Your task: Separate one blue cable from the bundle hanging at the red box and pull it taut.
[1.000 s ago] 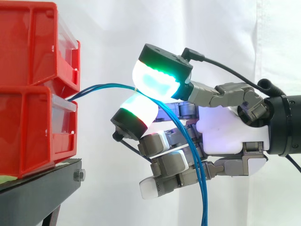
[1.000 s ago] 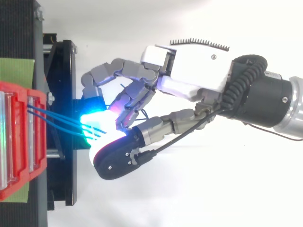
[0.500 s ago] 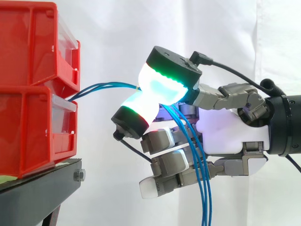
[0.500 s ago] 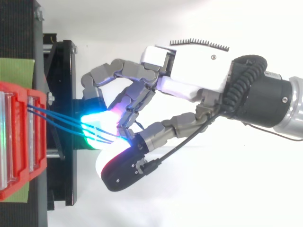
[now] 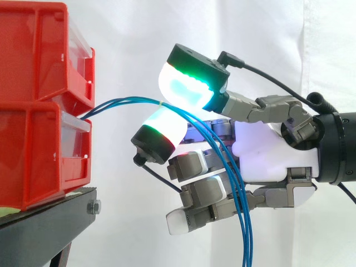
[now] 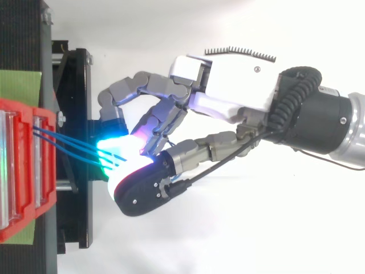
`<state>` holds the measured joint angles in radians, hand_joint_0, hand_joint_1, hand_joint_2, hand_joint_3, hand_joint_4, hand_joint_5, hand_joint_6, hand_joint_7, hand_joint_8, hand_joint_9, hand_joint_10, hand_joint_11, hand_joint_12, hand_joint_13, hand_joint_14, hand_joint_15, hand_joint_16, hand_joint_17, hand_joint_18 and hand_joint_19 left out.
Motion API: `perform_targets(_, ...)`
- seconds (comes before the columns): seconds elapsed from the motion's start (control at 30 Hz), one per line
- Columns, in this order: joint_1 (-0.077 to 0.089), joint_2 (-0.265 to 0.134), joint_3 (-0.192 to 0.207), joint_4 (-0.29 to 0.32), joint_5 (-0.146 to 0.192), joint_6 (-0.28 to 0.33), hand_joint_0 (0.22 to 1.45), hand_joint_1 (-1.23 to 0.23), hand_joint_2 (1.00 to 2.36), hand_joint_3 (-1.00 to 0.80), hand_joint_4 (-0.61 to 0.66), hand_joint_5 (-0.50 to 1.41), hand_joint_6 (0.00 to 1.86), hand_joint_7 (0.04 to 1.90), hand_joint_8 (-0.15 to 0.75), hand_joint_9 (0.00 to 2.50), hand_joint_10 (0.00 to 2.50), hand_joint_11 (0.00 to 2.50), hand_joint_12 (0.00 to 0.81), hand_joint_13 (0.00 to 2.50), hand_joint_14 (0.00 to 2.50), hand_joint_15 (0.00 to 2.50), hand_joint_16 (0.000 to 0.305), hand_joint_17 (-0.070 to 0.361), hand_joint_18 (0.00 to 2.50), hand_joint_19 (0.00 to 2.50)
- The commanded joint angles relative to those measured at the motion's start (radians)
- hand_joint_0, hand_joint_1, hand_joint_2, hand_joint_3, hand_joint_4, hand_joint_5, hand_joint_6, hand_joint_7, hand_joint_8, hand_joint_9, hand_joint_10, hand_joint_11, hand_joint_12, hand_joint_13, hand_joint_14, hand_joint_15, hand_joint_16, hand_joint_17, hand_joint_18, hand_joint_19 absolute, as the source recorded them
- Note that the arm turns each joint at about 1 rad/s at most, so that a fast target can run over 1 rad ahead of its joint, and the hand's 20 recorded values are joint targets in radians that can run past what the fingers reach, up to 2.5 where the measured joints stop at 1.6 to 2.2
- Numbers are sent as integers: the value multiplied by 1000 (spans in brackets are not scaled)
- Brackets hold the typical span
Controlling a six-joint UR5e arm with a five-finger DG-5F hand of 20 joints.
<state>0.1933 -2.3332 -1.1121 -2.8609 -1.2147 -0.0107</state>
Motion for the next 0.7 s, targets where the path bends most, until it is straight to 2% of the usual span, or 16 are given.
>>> perform_targets(0.0, 0, 0, -2, -2, 0, 0, 493, -619, 1000, -500, -11, -147, 802, 1291, 231, 1115, 24, 1202, 341, 1160, 22, 1268, 46, 104, 645, 604)
perform_targets(0.1, 0, 0, 0, -2, 0, 0, 570, -584, 1000, -500, -30, -147, 792, 1329, 204, 1108, 27, 1215, 315, 1140, 25, 1272, 42, 94, 612, 619)
perform_targets(0.2, 0, 0, -2, -3, 0, 0, 610, -651, 1001, -488, -52, -147, 791, 1370, 211, 1103, 26, 1233, 305, 1133, 26, 1294, 41, 92, 604, 625)
perform_targets(0.33, 0, 0, -2, -3, 0, 1, 635, -807, 1023, -246, -50, -175, 839, 1510, 216, 1074, 27, 1227, 303, 1125, 25, 1285, 42, 93, 610, 599)
perform_targets(0.4, 0, 0, -2, -3, 0, 1, 654, -828, 1024, -240, -75, -182, 856, 1502, 217, 1061, 25, 1223, 309, 1126, 26, 1275, 41, 93, 613, 589)
perform_targets(0.5, 0, 0, -2, -3, 0, 1, 721, -883, 1017, -335, -120, -192, 874, 1454, 204, 1039, 25, 1230, 308, 1109, 27, 1246, 41, 93, 618, 555)
perform_targets(0.57, 0, 0, -2, -2, 0, 0, 759, -904, 1003, -480, -136, -194, 872, 1433, 188, 1024, 25, 1227, 302, 1097, 27, 1238, 41, 92, 616, 530)
perform_targets(0.67, 0, 0, -2, -2, 0, 1, 792, -934, 1000, -500, -179, -191, 869, 1459, 156, 1011, 26, 1220, 295, 1085, 29, 1233, 40, 91, 618, 503)
